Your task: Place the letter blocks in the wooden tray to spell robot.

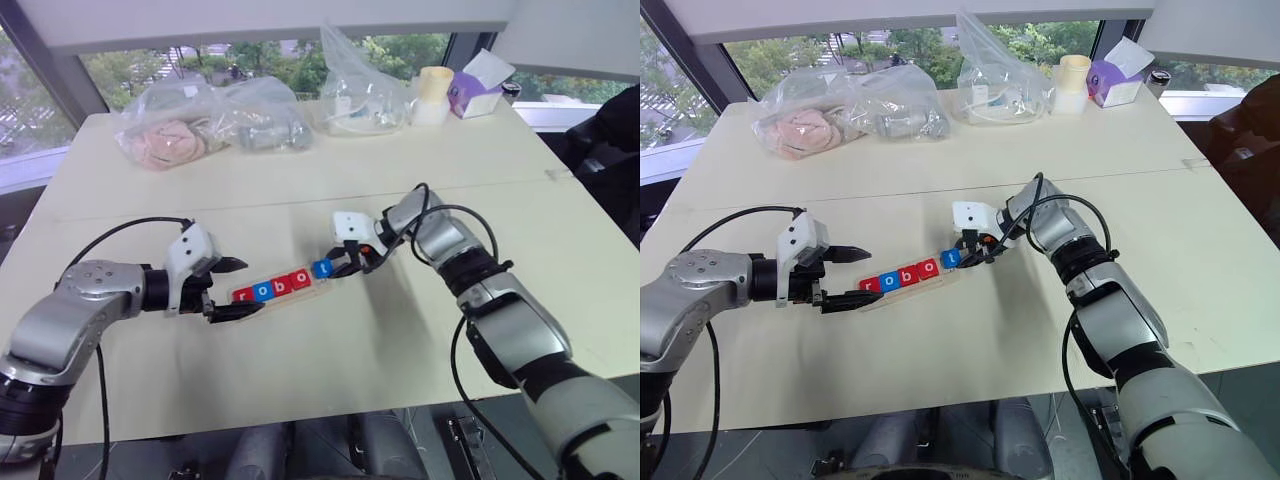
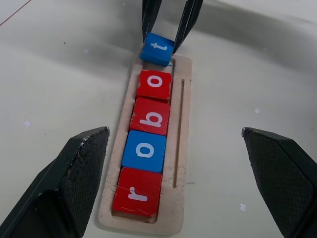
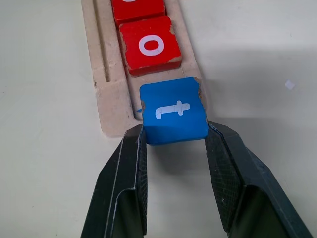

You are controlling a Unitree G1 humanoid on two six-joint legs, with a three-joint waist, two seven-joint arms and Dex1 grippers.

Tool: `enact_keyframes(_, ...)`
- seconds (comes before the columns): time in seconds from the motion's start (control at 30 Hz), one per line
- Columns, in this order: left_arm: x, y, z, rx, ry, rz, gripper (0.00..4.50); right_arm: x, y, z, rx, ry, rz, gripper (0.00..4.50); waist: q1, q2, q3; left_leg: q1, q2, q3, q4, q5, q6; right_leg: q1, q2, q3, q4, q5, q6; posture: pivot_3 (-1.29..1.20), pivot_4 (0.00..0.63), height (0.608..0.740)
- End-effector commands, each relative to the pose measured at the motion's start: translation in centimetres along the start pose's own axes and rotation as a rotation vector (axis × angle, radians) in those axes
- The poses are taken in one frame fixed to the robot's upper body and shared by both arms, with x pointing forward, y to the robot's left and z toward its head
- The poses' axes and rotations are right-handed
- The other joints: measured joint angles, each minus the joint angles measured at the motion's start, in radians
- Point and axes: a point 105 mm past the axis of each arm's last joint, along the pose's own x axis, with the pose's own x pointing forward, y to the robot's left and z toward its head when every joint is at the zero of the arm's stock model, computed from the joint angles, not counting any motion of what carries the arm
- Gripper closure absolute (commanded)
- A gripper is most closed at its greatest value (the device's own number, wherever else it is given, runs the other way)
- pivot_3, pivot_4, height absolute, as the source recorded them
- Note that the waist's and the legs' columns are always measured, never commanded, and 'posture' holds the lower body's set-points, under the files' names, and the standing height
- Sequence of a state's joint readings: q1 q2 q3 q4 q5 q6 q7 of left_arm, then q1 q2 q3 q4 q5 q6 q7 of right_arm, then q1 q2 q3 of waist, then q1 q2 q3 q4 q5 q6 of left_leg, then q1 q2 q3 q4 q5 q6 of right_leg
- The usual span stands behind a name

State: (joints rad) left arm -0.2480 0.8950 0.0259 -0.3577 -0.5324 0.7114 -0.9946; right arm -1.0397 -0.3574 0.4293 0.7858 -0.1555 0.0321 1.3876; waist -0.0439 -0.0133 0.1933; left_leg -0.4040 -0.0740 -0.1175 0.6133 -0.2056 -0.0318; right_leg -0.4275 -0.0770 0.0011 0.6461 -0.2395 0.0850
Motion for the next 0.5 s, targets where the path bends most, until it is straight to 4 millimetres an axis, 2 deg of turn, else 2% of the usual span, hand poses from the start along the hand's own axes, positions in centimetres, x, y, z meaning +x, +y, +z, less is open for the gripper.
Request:
enact_keyframes(0.03,-0.2,0.1,1.0,0.039,-0.025,0.011,0.0,0.6,0.1,1.4,-0.054,-0.016,0.013,3.4,-0.001,0.0,0.0,0.0,0.0,0.0,0.0,0.0,0.0,0.0,0.0,0.0,0.0,0.0,0.0,0.0,0.15,0.74)
enact_keyframes(0.5,-0.2,0.3,0.7,0.039,-0.025,0.011,0.0,0.6,0.2,2.7,-0.053,-0.043,0.019,3.4,0.002,0.0,0.0,0.0,0.0,0.0,0.0,0.0,0.0,0.0,0.001,0.0,0.0,0.0,0.0,0.0,0.15,0.74)
